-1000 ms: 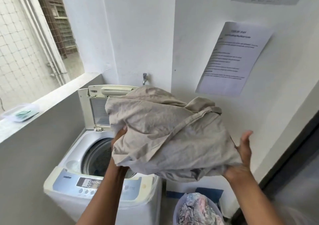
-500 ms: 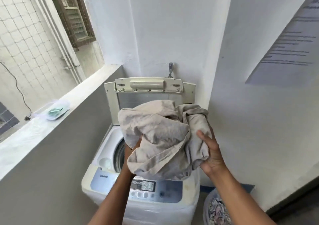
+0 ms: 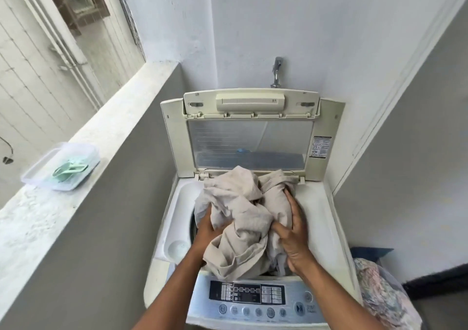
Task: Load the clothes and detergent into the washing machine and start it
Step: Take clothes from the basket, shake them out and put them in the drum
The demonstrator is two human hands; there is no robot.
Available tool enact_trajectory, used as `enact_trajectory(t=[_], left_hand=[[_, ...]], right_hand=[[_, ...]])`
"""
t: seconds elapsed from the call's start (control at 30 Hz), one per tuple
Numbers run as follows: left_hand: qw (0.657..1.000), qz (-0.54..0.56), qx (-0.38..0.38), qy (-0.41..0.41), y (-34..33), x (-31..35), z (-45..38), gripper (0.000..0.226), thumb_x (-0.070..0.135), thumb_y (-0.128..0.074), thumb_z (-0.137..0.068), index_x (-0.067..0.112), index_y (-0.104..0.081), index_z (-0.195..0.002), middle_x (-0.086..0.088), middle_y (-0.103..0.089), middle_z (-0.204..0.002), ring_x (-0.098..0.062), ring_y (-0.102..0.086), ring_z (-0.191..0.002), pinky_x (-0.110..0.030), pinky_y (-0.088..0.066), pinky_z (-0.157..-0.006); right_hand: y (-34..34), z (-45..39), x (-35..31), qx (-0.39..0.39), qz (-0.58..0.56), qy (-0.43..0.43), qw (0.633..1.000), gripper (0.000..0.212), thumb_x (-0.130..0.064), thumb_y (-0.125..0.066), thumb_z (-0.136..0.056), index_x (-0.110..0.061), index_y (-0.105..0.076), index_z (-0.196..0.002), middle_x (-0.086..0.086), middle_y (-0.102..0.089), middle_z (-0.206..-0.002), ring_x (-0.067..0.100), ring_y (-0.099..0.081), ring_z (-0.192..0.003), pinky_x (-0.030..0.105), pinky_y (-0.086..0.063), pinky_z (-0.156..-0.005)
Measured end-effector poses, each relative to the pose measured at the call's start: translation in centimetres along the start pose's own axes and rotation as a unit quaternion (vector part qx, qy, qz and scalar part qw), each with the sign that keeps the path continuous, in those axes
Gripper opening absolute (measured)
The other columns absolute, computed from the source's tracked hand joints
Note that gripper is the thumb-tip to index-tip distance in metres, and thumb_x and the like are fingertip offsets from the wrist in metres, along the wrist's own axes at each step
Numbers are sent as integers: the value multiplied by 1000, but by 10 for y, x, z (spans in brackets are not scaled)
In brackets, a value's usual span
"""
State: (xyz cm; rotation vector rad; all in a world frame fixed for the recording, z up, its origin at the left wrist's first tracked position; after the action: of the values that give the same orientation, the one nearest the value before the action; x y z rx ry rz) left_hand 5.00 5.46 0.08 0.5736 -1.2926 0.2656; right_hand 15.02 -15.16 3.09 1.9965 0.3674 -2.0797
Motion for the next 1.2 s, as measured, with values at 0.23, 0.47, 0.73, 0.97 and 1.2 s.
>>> enact_trajectory(t=[0.23,0.47,0.73,0.97,1.2], left_hand=[[993,-43,-109,8,-22,-43,-36,84,3,-83,-86,36,-38,-147,24,-54,-141,14,-55,-127,-2,-43,-97],[965,-195,-164,61,-46,-102,-68,74,64,-52,-96,53,-17,-160,-1,-37,-165,-22,-40,-151,-36,-35,-124],[888,-331,-271,167,-78,-134,-72,103,79,-27,-82,29,4,-167,-12,-2,-176,-35,-5,-162,-51,-10,-131],[820,-431,-340,162,-82,-188,-96,86,4,-55,-96,21,-8,-166,-13,-16,-170,-38,-28,-156,-49,-32,-125],[820,-451,-329,128,-85,-171,-100,92,11,-63,-91,25,-12,-167,-14,-32,-164,-36,-41,-149,-48,-41,-119]], right_hand=[[-27,-27,72,-38,216,0,976,89,-2,-74,-86,-39,-38,-158,-6,-41,-160,12,-40,-147,7,-30,-113],[-52,-32,143,-191,458,-68,865,105,4,-64,-89,-46,-10,-164,2,-9,-174,32,-26,-154,41,-40,-120],[-55,-66,189,-255,524,-101,807,34,-20,-42,-95,-29,-67,-116,1,-69,-120,23,-67,-110,37,-54,-89],[-78,-78,228,-315,551,-151,758,31,-5,-43,-99,-5,-70,-114,22,-67,-114,37,-65,-109,28,-38,-77],[-79,-76,190,-308,541,-124,773,50,0,-54,-91,-25,-68,-133,13,-71,-122,35,-69,-114,40,-58,-94]])
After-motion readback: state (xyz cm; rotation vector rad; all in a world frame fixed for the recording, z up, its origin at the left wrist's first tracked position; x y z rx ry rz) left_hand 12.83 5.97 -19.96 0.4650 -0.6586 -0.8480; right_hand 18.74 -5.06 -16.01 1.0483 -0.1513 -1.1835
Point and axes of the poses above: each hand's wrist, its own z-axis away from the middle knuckle, its own y-axis out of the back of the hand, x = y × z, the point moved 3 cm from there along -z, towards the middle knuckle
